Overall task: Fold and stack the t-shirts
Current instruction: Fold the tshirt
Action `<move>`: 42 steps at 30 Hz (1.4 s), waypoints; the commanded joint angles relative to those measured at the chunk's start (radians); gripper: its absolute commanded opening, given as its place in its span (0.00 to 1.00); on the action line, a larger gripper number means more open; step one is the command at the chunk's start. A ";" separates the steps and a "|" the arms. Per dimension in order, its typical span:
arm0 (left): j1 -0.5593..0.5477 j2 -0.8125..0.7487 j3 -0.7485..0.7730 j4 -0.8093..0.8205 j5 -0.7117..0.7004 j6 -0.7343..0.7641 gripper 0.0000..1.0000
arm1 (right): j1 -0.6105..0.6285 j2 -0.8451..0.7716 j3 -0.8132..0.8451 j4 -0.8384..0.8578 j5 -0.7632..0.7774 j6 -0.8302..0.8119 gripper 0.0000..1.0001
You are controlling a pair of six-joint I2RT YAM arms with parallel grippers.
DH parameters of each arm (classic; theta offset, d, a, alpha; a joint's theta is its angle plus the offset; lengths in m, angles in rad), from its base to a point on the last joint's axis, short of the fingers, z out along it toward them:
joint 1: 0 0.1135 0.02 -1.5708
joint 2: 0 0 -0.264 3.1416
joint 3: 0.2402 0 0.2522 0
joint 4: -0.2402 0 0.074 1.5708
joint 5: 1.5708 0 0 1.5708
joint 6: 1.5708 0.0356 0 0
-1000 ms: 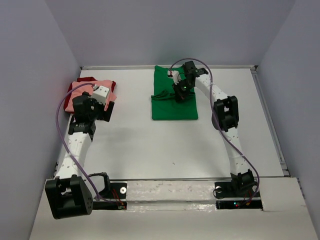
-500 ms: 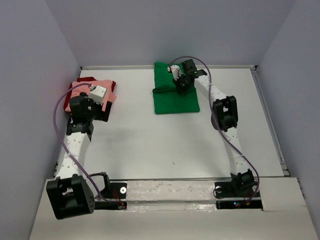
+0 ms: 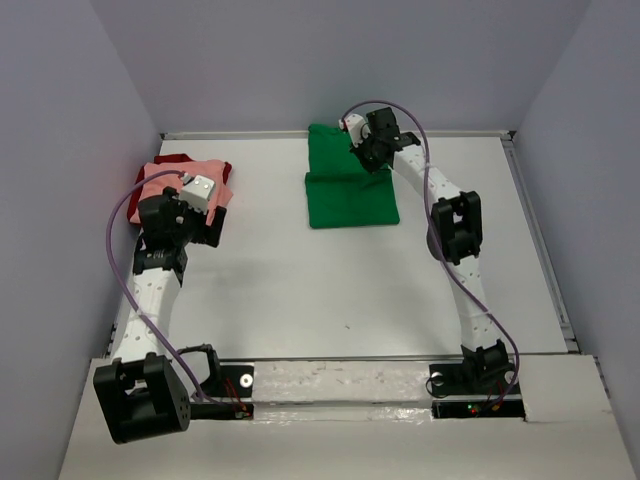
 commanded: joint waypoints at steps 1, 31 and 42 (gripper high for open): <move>0.011 -0.020 -0.011 0.043 0.050 -0.013 0.99 | -0.001 -0.005 0.080 0.063 0.076 -0.001 0.00; 0.011 -0.038 -0.006 0.046 0.145 -0.043 0.99 | -0.028 -0.237 -0.233 0.054 0.188 0.007 0.00; 0.011 -0.040 -0.004 0.046 0.149 -0.046 0.99 | -0.037 -0.301 -0.325 0.047 0.171 0.005 0.00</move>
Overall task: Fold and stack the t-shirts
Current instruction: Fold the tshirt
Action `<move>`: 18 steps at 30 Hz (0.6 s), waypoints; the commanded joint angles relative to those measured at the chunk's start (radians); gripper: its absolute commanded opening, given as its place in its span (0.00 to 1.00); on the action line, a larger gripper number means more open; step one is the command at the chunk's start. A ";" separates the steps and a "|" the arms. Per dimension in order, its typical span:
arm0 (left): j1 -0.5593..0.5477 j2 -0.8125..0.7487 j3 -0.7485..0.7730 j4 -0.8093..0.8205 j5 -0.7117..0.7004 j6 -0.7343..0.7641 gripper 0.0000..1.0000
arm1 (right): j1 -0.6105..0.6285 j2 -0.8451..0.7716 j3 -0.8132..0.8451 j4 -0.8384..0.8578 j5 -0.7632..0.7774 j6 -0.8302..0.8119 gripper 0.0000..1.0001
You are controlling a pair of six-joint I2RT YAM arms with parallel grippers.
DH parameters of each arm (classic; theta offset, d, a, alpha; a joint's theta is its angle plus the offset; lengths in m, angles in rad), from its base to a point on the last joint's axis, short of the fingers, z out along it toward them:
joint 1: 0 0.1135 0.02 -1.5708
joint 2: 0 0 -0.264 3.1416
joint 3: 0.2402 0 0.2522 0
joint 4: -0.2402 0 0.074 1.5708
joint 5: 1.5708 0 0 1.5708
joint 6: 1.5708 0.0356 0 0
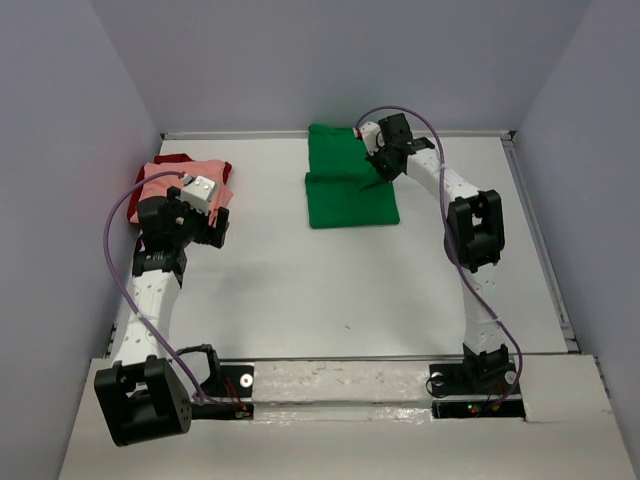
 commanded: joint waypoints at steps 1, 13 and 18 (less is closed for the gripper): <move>0.005 -0.028 0.006 0.038 0.022 -0.007 0.99 | -0.008 -0.083 -0.007 0.009 -0.007 0.011 0.00; 0.005 -0.018 0.015 0.029 0.013 -0.005 0.99 | -0.008 -0.025 0.022 0.002 -0.016 0.008 0.00; 0.005 -0.005 0.020 0.026 0.008 -0.002 0.99 | -0.008 0.017 0.054 -0.006 -0.017 -0.005 0.00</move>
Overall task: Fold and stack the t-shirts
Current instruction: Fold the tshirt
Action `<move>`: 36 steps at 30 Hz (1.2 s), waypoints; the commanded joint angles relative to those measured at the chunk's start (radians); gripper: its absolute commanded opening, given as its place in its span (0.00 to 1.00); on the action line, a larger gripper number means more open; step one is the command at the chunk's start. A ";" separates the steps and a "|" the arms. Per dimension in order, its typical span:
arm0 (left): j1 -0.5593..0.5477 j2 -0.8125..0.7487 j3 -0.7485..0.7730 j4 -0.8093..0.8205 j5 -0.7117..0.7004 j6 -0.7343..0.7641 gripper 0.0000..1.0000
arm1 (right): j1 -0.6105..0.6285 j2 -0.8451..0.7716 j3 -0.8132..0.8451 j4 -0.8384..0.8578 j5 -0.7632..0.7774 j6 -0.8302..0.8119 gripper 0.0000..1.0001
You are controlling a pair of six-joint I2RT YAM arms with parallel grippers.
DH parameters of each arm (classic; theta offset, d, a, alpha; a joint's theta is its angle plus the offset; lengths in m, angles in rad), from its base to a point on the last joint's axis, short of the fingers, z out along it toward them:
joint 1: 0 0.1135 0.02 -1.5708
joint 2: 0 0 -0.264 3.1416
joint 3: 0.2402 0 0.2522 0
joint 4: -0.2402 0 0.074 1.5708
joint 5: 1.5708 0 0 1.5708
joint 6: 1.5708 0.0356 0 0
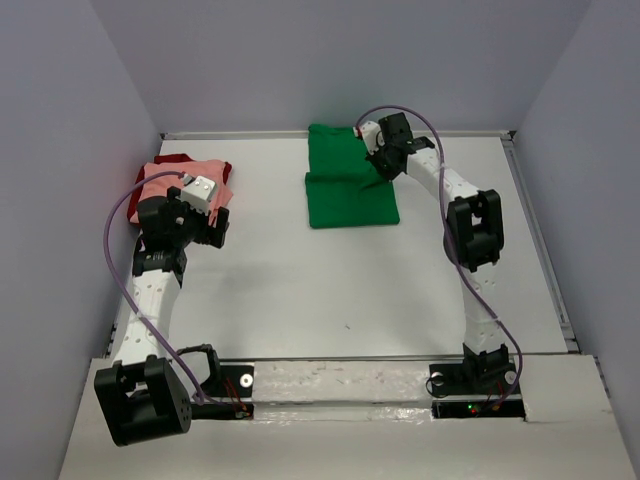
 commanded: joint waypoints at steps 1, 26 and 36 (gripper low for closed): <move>0.005 -0.001 0.022 0.027 0.006 -0.002 0.99 | -0.006 0.023 0.062 0.000 -0.008 -0.004 0.00; 0.005 0.083 0.045 0.027 -0.012 0.017 0.99 | -0.024 0.231 0.291 0.000 0.020 -0.049 0.00; 0.005 0.092 0.034 0.027 -0.008 0.023 0.99 | -0.033 0.280 0.312 0.006 0.031 -0.066 0.00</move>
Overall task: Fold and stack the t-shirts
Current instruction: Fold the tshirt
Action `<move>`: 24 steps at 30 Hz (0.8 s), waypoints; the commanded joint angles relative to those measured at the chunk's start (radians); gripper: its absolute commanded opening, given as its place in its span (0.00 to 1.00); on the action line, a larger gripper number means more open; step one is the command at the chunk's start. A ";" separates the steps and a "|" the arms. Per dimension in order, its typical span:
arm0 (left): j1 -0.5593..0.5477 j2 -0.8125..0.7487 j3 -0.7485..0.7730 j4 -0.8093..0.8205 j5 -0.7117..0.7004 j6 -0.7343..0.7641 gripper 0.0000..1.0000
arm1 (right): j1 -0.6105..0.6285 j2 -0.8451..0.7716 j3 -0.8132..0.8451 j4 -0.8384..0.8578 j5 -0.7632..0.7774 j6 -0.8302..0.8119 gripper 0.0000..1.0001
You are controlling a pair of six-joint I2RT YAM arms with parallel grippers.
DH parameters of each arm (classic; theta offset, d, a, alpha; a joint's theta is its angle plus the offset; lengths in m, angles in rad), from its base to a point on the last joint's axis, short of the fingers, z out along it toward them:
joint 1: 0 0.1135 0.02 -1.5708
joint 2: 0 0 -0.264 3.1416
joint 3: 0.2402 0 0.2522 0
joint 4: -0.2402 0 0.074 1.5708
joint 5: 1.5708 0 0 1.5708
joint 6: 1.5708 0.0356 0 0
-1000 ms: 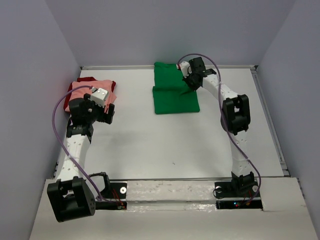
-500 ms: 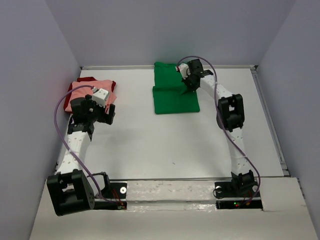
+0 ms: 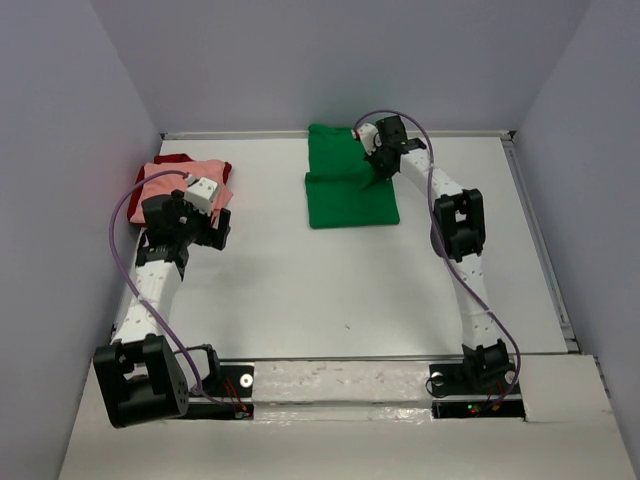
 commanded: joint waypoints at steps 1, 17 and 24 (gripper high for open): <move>0.005 0.000 0.031 0.028 0.005 0.018 0.99 | -0.006 0.043 0.064 0.020 0.019 -0.016 0.00; -0.002 0.052 0.119 0.020 0.048 -0.051 0.99 | -0.006 -0.120 0.009 0.034 0.088 0.002 0.06; -0.009 0.026 0.154 0.020 0.163 -0.143 0.99 | -0.015 -0.372 -0.184 0.034 0.157 0.014 0.64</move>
